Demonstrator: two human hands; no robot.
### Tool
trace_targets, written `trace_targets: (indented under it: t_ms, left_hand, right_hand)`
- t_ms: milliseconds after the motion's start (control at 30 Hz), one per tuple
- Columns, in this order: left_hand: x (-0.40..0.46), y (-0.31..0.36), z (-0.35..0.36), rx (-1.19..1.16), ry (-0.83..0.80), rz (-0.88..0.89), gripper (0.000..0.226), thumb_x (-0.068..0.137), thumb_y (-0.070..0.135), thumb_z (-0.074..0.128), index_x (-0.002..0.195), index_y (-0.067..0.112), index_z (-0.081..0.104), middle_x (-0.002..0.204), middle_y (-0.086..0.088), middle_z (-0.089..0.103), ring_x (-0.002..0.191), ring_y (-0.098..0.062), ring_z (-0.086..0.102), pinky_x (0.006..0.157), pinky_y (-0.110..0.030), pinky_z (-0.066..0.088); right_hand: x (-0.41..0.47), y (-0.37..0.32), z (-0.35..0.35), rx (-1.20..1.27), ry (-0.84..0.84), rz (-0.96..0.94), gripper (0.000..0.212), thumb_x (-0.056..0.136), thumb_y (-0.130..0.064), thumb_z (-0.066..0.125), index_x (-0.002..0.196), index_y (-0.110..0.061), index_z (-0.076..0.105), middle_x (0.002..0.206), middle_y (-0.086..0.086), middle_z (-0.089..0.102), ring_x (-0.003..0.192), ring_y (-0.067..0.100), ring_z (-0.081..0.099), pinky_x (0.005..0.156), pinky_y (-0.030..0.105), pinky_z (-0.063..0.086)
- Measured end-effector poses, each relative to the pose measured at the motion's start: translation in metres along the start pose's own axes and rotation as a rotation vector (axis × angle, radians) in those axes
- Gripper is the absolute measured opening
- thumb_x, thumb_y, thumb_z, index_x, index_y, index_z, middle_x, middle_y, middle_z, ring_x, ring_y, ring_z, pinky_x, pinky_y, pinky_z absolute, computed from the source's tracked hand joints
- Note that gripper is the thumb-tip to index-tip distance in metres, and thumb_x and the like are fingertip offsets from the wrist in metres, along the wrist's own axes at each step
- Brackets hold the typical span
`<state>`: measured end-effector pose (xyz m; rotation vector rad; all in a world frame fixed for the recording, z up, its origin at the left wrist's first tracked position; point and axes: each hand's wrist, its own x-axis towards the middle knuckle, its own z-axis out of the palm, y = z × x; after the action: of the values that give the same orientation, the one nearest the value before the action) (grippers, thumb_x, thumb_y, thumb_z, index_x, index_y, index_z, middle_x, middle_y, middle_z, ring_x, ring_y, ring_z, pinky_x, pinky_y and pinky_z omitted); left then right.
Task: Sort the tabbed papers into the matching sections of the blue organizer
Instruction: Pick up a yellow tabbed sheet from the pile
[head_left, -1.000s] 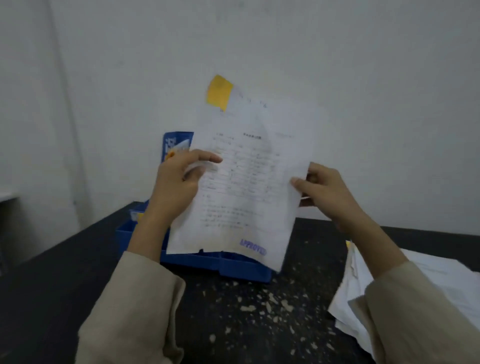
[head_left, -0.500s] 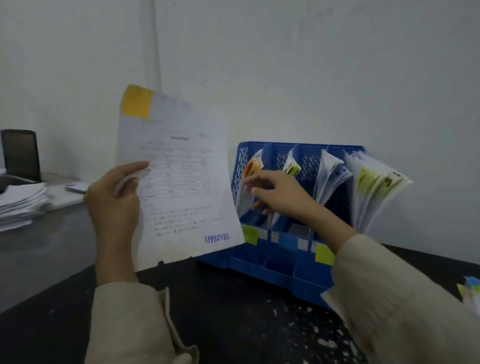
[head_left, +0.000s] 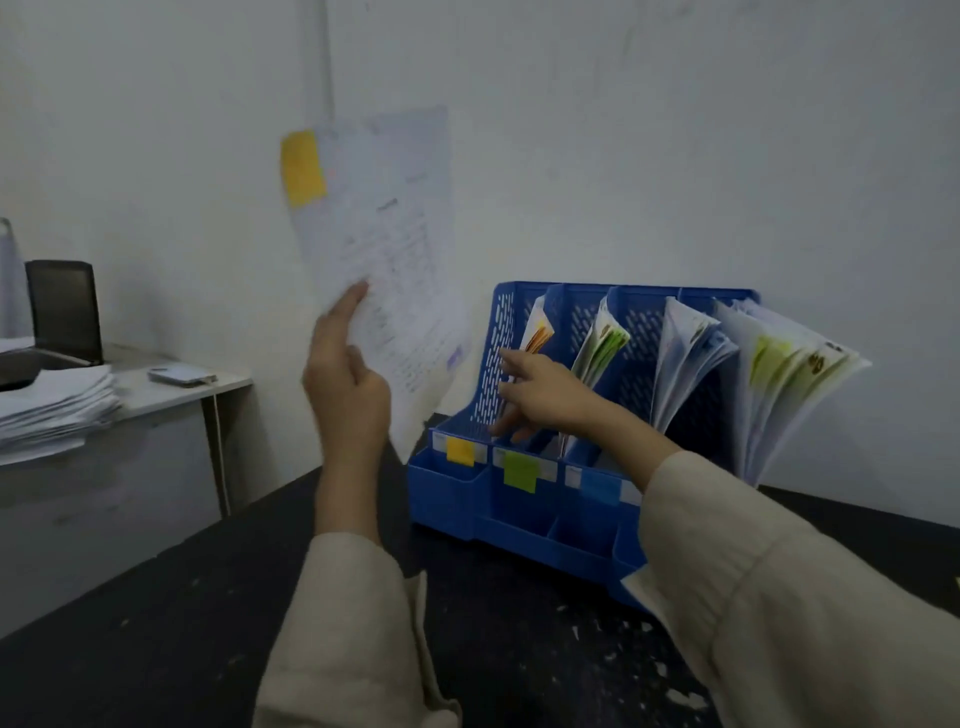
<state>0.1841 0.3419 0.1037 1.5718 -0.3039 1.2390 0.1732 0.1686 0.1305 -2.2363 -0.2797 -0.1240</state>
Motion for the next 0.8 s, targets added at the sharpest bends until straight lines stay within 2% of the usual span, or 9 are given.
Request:
trace_targets:
  t_ms: [67, 267, 333, 467, 533, 600, 633, 700, 800]
  left_hand:
    - [-0.008, -0.001, 0.022, -0.036, -0.061, 0.044, 0.064, 0.084, -0.021, 0.028, 0.135, 0.012, 0.049, 0.132, 0.016, 0.042, 0.121, 0.015, 0.032, 0.103, -0.001, 0.022]
    - [-0.012, -0.01, 0.074, -0.086, -0.29, 0.105, 0.06, 0.083, -0.014, 0.033, 0.14, 0.005, 0.041, 0.141, -0.002, 0.043, 0.127, 0.002, 0.032, 0.104, -0.001, 0.02]
    - [-0.003, -0.012, 0.084, -0.077, -0.358, 0.134, 0.066, 0.081, -0.021, 0.033, 0.141, 0.006, 0.038, 0.145, -0.006, 0.04, 0.129, -0.001, 0.03, 0.106, -0.002, 0.019]
    - [0.015, -0.013, 0.097, -0.061, -0.454, 0.243, 0.071, 0.079, -0.024, 0.032, 0.144, 0.005, 0.032, 0.146, 0.0, 0.034, 0.133, -0.005, 0.027, 0.107, -0.004, 0.019]
    - [0.014, -0.014, 0.1, -0.042, -0.559, 0.226, 0.07, 0.083, -0.017, 0.033, 0.147, 0.009, 0.024, 0.149, -0.002, 0.031, 0.134, -0.012, 0.031, 0.11, -0.015, 0.026]
    - [0.005, -0.021, 0.101, 0.003, -0.675, 0.137, 0.072, 0.087, -0.011, 0.035, 0.15, 0.017, 0.015, 0.14, 0.0, 0.042, 0.114, -0.018, 0.052, 0.096, -0.025, 0.041]
    - [-0.002, -0.026, 0.099, 0.005, -0.705, 0.085, 0.075, 0.088, -0.012, 0.035, 0.15, 0.022, 0.011, 0.123, 0.005, 0.049, 0.093, -0.01, 0.055, 0.08, -0.023, 0.043]
    - [-0.017, -0.036, 0.096, -0.025, -0.72, 0.023, 0.078, 0.092, -0.008, 0.038, 0.149, 0.031, 0.003, 0.092, 0.006, 0.048, 0.067, 0.002, 0.045, 0.065, -0.017, 0.038]
    - [-0.034, -0.046, 0.09, -0.042, -0.722, -0.021, 0.084, 0.096, 0.005, 0.046, 0.142, 0.039, -0.017, 0.065, -0.002, 0.05, 0.051, -0.008, 0.047, 0.056, -0.022, 0.042]
  right_hand:
    - [-0.001, 0.004, -0.002, -0.005, 0.002, 0.006, 0.053, 0.1, -0.003, 0.034, 0.149, -0.01, 0.016, 0.156, 0.011, 0.018, 0.084, 0.031, 0.067, 0.069, 0.036, 0.058]
    - [0.001, 0.014, -0.008, -0.06, 0.003, -0.002, 0.059, 0.098, -0.003, 0.035, 0.151, -0.015, 0.011, 0.157, 0.006, 0.018, 0.098, 0.032, 0.065, 0.071, 0.037, 0.058]
    - [-0.001, 0.017, -0.008, -0.065, 0.0, -0.019, 0.059, 0.098, -0.003, 0.035, 0.151, -0.015, 0.011, 0.156, 0.005, 0.019, 0.098, 0.031, 0.065, 0.074, 0.038, 0.057]
    - [-0.002, 0.019, -0.006, -0.05, -0.003, -0.047, 0.061, 0.097, -0.002, 0.036, 0.151, -0.017, 0.012, 0.156, 0.005, 0.021, 0.091, 0.027, 0.068, 0.075, 0.037, 0.058]
    - [-0.003, 0.02, -0.005, -0.05, -0.003, -0.057, 0.063, 0.096, 0.001, 0.037, 0.151, -0.018, 0.013, 0.154, 0.006, 0.025, 0.091, 0.026, 0.068, 0.076, 0.038, 0.058]
    - [-0.004, 0.022, -0.003, -0.048, -0.007, -0.068, 0.064, 0.095, 0.003, 0.036, 0.151, -0.018, 0.013, 0.153, 0.008, 0.027, 0.091, 0.027, 0.068, 0.076, 0.037, 0.058]
    - [-0.005, 0.022, -0.003, -0.048, -0.005, -0.076, 0.063, 0.095, 0.003, 0.035, 0.151, -0.018, 0.014, 0.154, 0.007, 0.026, 0.09, 0.027, 0.068, 0.075, 0.036, 0.058]
    - [-0.008, 0.024, -0.002, -0.054, 0.004, -0.095, 0.062, 0.096, 0.002, 0.035, 0.151, -0.018, 0.015, 0.155, 0.006, 0.023, 0.089, 0.025, 0.069, 0.074, 0.033, 0.057]
    - [-0.01, 0.025, -0.003, -0.081, 0.023, -0.13, 0.06, 0.097, 0.0, 0.037, 0.15, -0.019, 0.017, 0.155, 0.004, 0.023, 0.086, 0.023, 0.069, 0.07, 0.03, 0.057]
